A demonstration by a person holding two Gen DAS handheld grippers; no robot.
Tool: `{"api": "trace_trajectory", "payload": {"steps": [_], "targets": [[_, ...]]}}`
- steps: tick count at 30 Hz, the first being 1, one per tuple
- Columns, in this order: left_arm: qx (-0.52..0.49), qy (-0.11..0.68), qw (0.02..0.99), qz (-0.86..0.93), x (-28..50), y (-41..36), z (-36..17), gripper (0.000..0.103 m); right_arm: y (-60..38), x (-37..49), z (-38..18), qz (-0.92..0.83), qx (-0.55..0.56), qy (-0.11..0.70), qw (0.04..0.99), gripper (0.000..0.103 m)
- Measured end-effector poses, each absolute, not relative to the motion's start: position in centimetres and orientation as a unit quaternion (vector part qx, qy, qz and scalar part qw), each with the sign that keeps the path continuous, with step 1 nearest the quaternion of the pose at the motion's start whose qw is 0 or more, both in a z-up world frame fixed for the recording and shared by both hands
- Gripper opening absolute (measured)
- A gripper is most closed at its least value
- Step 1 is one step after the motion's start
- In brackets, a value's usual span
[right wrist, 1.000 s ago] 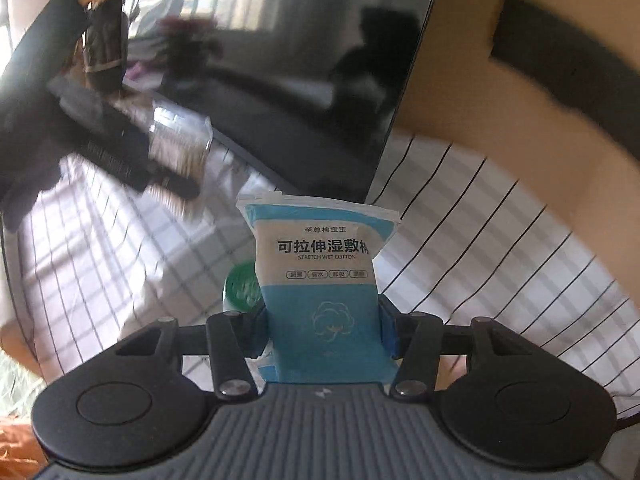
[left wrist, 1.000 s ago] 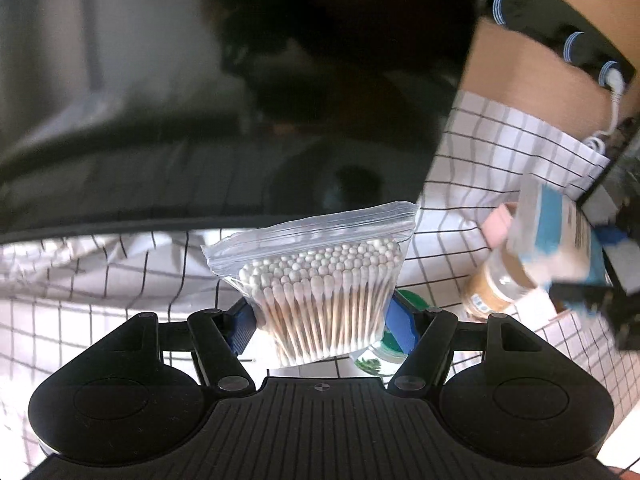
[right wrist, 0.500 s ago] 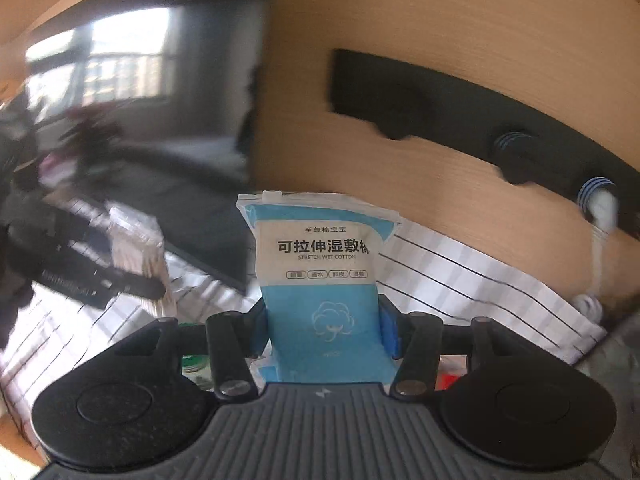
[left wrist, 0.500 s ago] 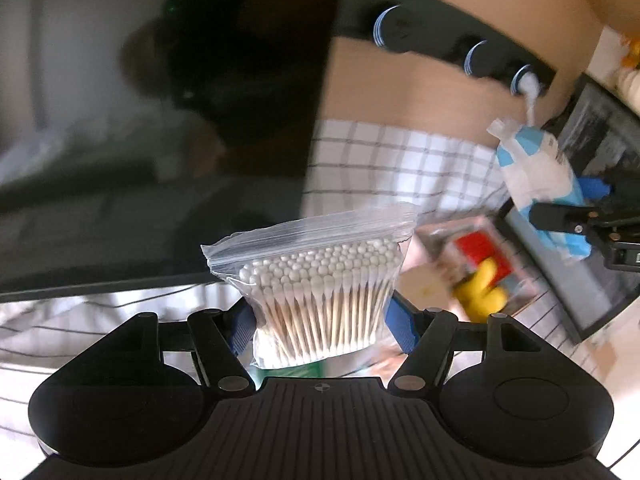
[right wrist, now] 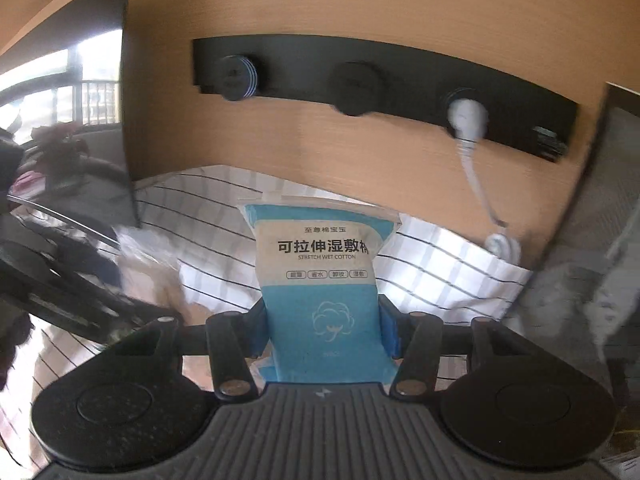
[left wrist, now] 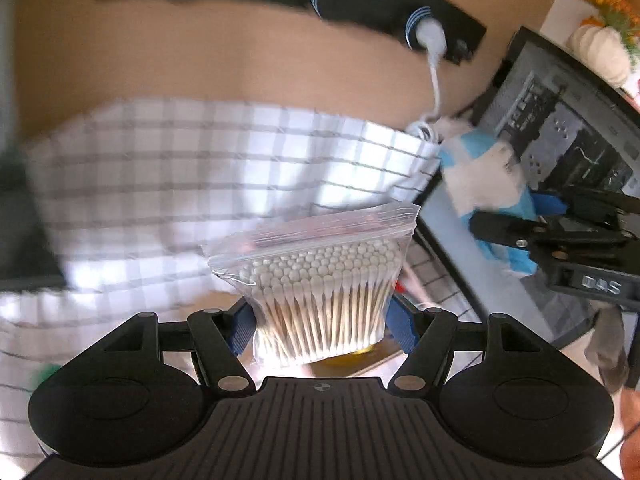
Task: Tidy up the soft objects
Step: 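Carry cotton swab bag in left tool while right tool carries blue wet-cotton pack, then open left tool over pink box while right tool releases blue pack inside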
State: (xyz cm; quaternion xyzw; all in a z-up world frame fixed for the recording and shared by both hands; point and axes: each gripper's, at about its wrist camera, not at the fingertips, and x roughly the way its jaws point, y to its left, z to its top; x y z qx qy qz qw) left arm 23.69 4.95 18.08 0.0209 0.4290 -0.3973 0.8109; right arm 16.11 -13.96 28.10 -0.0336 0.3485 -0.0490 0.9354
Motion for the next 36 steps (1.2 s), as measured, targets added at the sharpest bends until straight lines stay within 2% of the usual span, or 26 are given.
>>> {"api": "trace_trajectory", "payload": {"steps": [3, 7, 11, 15, 17, 21, 23, 31, 33, 36], "targets": [[0.003, 0.466, 0.793, -0.393, 23.6, 1.1, 15.3, 0.073, -16.9, 14.5, 27.6, -0.043, -0.015, 0.349, 0.936, 0.052], [-0.028, 0.476, 0.807, -0.348, 24.1, -0.7, 13.6, 0.073, -19.0, 13.2, 26.5, -0.042, -0.005, 0.340, 0.939, 0.052], [0.000, 0.436, 0.854, -0.285, 24.9, -1.6, 14.8, 0.073, -20.3, 12.7, 25.1, -0.049, 0.026, 0.322, 0.945, 0.052], [-0.011, 0.441, 0.856, -0.269, 26.6, -2.8, 14.1, 0.073, -20.5, 13.9, 23.1, -0.049, 0.059, 0.309, 0.948, 0.052], [-0.012, 0.462, 0.843, -0.275, 27.1, -4.0, 12.5, 0.073, -20.6, 14.8, 21.7, -0.041, 0.074, 0.319, 0.944, 0.052], [-0.019, 0.493, 0.818, -0.296, 27.7, -5.2, 9.4, 0.080, -20.9, 15.7, 19.2, -0.032, 0.082, 0.343, 0.935, 0.052], [-0.008, 0.500, 0.818, -0.285, 28.1, -5.5, 8.5, 0.080, -21.3, 15.9, 18.3, -0.032, 0.085, 0.353, 0.931, 0.052], [-0.028, 0.487, 0.817, -0.307, 29.8, -4.0, 10.0, 0.075, -22.1, 15.6, 17.3, -0.035, 0.091, 0.355, 0.930, 0.052], [-0.021, 0.487, 0.817, -0.309, 30.0, -3.9, 10.1, 0.070, -22.0, 15.8, 16.7, -0.023, 0.098, 0.362, 0.927, 0.052], [-0.019, 0.495, 0.810, -0.314, 29.9, -3.8, 9.9, 0.048, -21.9, 16.3, 15.2, -0.016, 0.114, 0.383, 0.917, 0.052]]}}
